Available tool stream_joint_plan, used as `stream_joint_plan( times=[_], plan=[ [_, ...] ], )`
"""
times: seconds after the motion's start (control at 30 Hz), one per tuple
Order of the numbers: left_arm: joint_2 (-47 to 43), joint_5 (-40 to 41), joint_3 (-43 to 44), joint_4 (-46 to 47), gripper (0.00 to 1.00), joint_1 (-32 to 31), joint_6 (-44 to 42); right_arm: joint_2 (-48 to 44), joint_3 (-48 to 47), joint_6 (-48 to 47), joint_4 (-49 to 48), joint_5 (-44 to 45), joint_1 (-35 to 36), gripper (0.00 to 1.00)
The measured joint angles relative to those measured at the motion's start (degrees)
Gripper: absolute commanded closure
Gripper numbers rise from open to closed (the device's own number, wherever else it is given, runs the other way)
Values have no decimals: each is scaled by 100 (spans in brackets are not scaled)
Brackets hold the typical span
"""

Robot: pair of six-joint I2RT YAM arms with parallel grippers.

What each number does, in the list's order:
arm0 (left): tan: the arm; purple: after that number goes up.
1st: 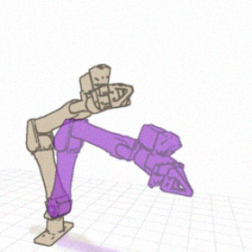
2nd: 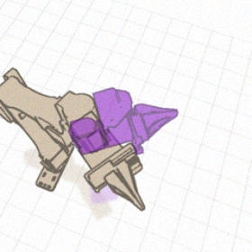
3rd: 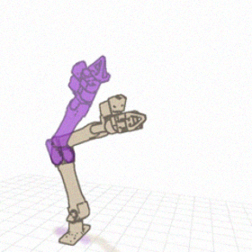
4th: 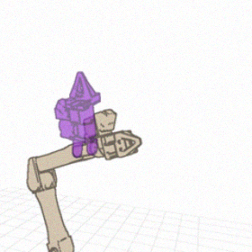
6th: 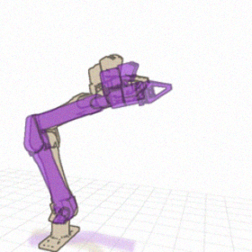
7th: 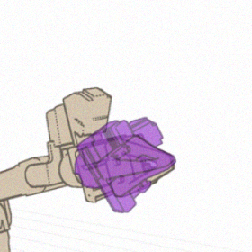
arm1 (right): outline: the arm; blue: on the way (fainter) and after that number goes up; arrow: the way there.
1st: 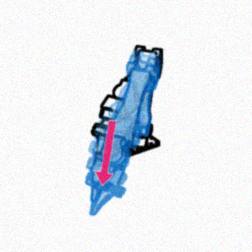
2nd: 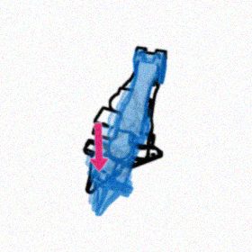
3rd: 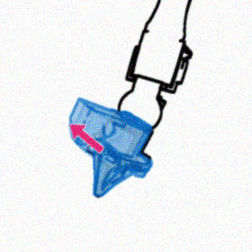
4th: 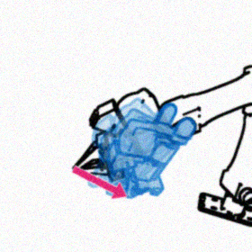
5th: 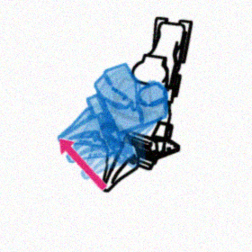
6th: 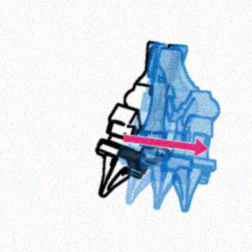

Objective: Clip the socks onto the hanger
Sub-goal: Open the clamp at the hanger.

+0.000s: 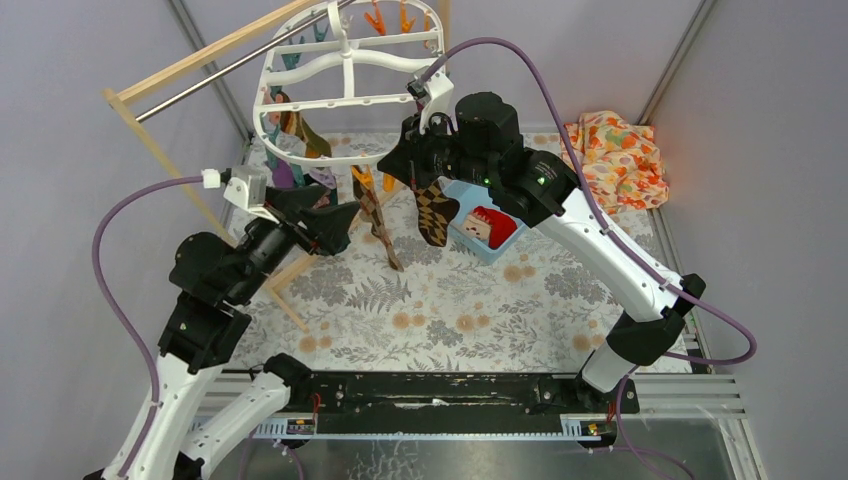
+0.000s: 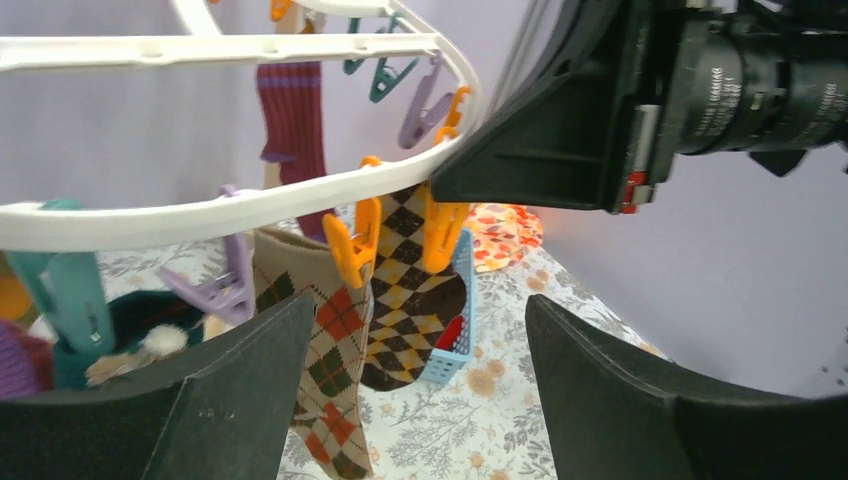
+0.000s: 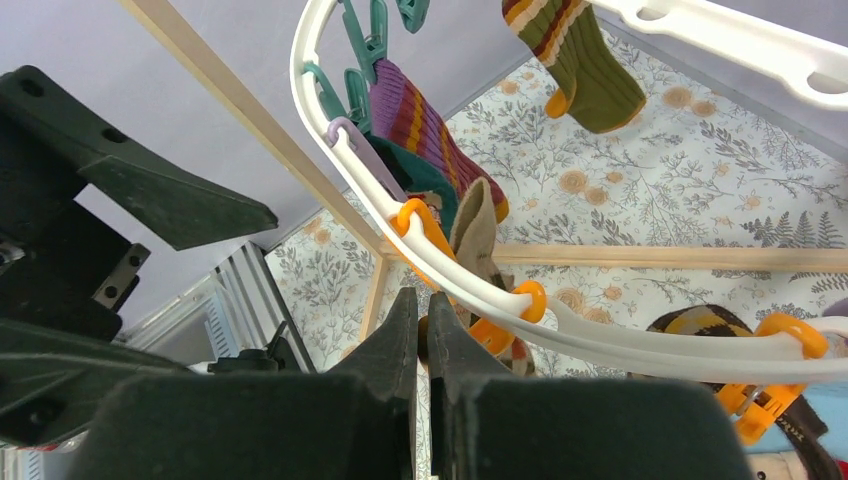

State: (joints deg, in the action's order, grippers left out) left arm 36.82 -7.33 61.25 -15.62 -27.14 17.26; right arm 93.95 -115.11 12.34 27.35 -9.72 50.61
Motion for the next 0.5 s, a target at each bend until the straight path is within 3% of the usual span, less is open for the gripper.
stream_joint_plan(
  times=[0.5],
  plan=[
    [960, -1097, -354, 621, 20, 0, 496, 76, 0, 15, -2, 0, 0, 100]
  ],
)
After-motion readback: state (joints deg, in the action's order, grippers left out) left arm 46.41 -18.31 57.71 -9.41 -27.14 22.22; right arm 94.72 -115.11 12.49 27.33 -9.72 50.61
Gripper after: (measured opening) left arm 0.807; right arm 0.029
